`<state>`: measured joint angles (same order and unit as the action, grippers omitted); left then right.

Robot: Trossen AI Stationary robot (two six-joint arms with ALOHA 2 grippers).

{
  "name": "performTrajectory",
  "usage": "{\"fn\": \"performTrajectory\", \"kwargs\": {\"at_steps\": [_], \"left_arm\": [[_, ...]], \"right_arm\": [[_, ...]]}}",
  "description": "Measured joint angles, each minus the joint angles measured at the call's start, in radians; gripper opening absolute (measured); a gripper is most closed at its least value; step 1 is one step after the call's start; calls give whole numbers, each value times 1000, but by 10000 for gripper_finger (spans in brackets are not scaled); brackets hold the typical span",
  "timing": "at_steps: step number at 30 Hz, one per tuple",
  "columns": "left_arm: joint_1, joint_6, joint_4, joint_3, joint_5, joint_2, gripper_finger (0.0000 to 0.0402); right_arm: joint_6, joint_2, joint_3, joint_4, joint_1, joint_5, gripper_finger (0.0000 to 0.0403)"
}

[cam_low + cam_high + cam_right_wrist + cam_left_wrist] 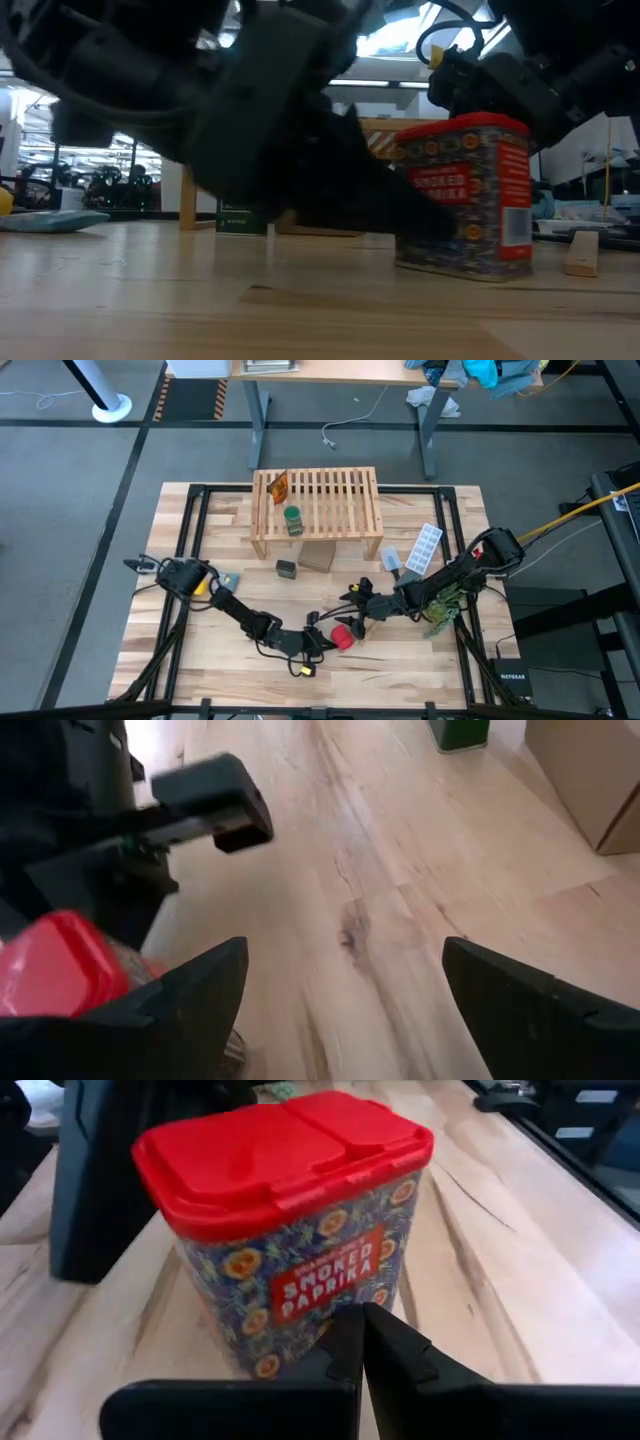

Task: Shelf spices
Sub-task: Put the red seasoning can on the shelf

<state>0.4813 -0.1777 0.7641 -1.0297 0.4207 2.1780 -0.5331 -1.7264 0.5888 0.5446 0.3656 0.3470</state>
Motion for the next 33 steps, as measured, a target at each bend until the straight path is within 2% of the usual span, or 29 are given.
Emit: {"fn": "performTrajectory", "kwargs": {"at_steps": [10,17,27,33], "left_arm": [[-59,10,-7,-38,-2,25,5],[-49,34,2,-39,24,26,5],[-35,47,4,-39,44,25,5],[-22,52,-15,-39,50,25,5]], "right_arm": [[109,0,46,4,-2,10,341],[253,1,99,1,-1,61,341],[242,5,100,-55,1,142,341],[264,115,100,-106,26,157,295]]}}
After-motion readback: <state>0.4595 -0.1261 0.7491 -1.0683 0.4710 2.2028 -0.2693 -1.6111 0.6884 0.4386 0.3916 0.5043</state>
